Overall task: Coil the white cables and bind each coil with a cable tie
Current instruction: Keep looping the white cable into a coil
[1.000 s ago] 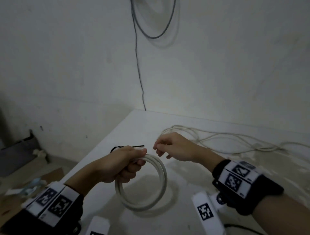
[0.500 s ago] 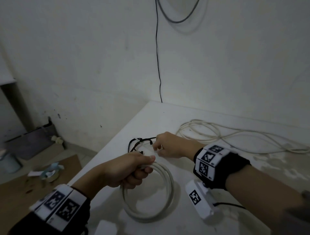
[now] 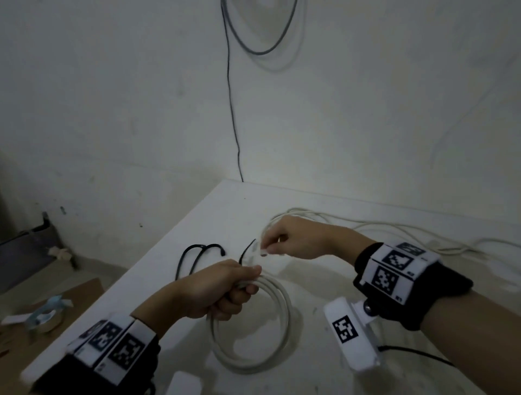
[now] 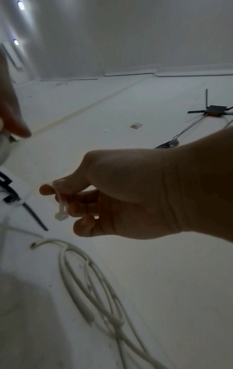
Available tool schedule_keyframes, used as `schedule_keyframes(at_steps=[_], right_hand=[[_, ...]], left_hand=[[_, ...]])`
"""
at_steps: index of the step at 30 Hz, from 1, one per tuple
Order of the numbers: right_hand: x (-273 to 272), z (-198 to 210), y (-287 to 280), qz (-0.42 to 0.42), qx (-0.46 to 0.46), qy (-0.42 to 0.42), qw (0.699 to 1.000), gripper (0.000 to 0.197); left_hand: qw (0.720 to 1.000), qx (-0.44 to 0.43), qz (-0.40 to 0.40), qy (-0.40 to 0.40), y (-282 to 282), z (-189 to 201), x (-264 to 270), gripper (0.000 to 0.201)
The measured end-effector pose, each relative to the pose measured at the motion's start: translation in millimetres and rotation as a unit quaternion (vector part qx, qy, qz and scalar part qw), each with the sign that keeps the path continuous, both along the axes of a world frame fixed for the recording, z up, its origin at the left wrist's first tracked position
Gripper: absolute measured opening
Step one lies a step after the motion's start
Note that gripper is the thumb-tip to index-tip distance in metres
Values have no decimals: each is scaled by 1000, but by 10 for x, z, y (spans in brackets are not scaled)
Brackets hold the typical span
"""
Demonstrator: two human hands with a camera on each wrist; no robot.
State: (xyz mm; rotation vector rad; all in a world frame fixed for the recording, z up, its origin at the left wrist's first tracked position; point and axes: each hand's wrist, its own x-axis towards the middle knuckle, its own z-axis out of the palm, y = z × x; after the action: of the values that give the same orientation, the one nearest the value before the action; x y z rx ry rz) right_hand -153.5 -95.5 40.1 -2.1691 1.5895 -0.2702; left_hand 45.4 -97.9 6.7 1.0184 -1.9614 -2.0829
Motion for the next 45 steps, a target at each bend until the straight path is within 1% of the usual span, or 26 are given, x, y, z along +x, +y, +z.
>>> schedule_keyframes(at_steps=[5,8,10,11,13,16,18,19,23,26,28,31,32,34,37,39,42,45], right_hand=[[-162,232,173,-68,48,-41,996,18],[-330,365,362,-78,24,-56,995,20],[-458,409,503,-99,-21,-94,990,17],[-524,416,566,-113,-46,-134,984,15],[-646,416,699,-144,-79,-228,960,12],[-773,392,910,-173,-97,-365,910,10],[-820,366,1052,-184,-104,-420,883,8],[-841,345,1113,-189,-106,-425,879,7],[-954,259,1265,-204,-128,-380,893,5],[-1038,221,1330,-217,-172,-355,893,4],[-1064,200,1368,-212,-202,-339,894,6],[-1101,162,1383,-203,-261,-268,905,15],[-1114,151,1379,-198,-282,-241,908,16],[-1136,127,1374,-171,-316,-214,908,16],[-1137,95,1376,-127,-357,-209,902,15],[-1118,81,1370,-113,-379,-210,894,12],[-1081,48,1359,-105,-416,-211,878,5],[-1072,-12,1357,-112,-438,-224,863,9]], left_hand=[[999,-1,18,28,62,24,-254,42],[997,9,40,60,91,38,-375,42],[994,4,61,87,98,52,-462,42],[993,-3,72,98,98,60,-514,41],[988,-25,95,120,107,87,-644,41],[978,-58,127,153,158,139,-884,40],[972,-78,139,170,219,178,-1053,40],[970,-88,140,177,252,195,-1134,39],[964,-112,130,204,393,270,-1411,39],[962,-131,113,213,478,309,-1542,40],[961,-138,103,216,513,317,-1590,41],[963,-149,85,206,553,325,-1621,41],[965,-155,76,199,570,328,-1626,41],[967,-166,60,184,598,335,-1624,42],[969,-176,48,168,595,354,-1601,44],[969,-188,47,152,574,377,-1591,45],[969,-201,46,139,560,402,-1591,48],[967,-212,46,135,569,403,-1595,47]])
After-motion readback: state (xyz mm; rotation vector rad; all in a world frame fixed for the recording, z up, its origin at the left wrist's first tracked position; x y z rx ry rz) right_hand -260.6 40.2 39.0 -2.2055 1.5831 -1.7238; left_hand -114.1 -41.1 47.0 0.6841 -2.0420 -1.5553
